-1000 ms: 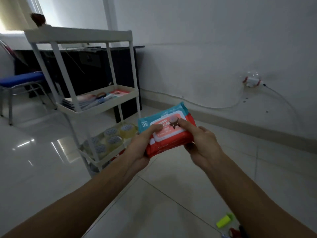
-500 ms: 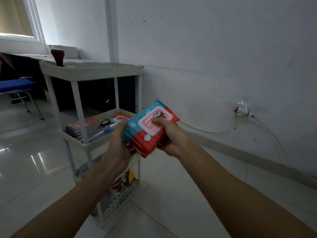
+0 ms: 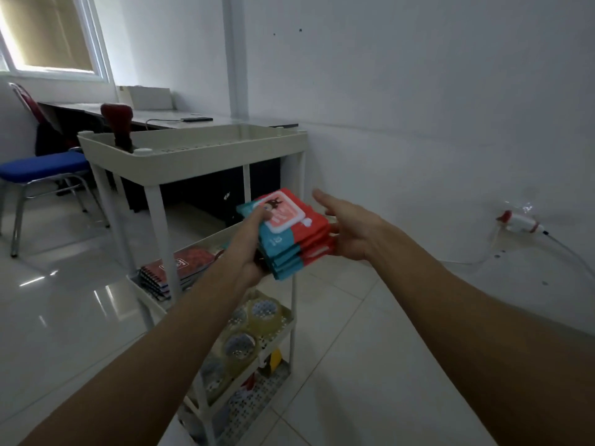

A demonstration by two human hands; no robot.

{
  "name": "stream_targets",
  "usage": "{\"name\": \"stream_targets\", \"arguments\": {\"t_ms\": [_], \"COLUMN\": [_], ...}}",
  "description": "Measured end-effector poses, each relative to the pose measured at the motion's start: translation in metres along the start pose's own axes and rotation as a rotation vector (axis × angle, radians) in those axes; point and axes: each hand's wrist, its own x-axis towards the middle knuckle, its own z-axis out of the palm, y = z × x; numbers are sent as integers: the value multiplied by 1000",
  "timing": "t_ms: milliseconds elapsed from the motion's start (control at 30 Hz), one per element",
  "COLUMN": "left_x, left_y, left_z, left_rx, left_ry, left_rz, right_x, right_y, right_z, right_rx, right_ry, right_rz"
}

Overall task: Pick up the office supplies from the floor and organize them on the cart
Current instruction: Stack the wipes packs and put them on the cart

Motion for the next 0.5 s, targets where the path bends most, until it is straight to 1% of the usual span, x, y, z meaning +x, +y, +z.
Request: {"name": "stream_targets", "arguments": {"t_ms": [67,100,200,267,367,500], "left_x": [25,38,69,78,88,105], "left_y": [11,17,23,28,36,33], "left_z": [-9,-14,-19,-13,-6,-13], "left_rx": [-57,-62,-25,8,123,252], "left_ry": [58,113,311,443,508,554], "left_rz": [17,34,89,163,207,152], "right_x": [12,16,22,21,17,12], "right_y": [5,10,33,48,65,69], "right_z": [-9,-14,-34,-47,-66,-84], "right_rx": [30,26,-18,-54,-91,-131], "right_ry": [99,128,172,181,199,206], "right_rz": [15,35,77,88,117,118]}}
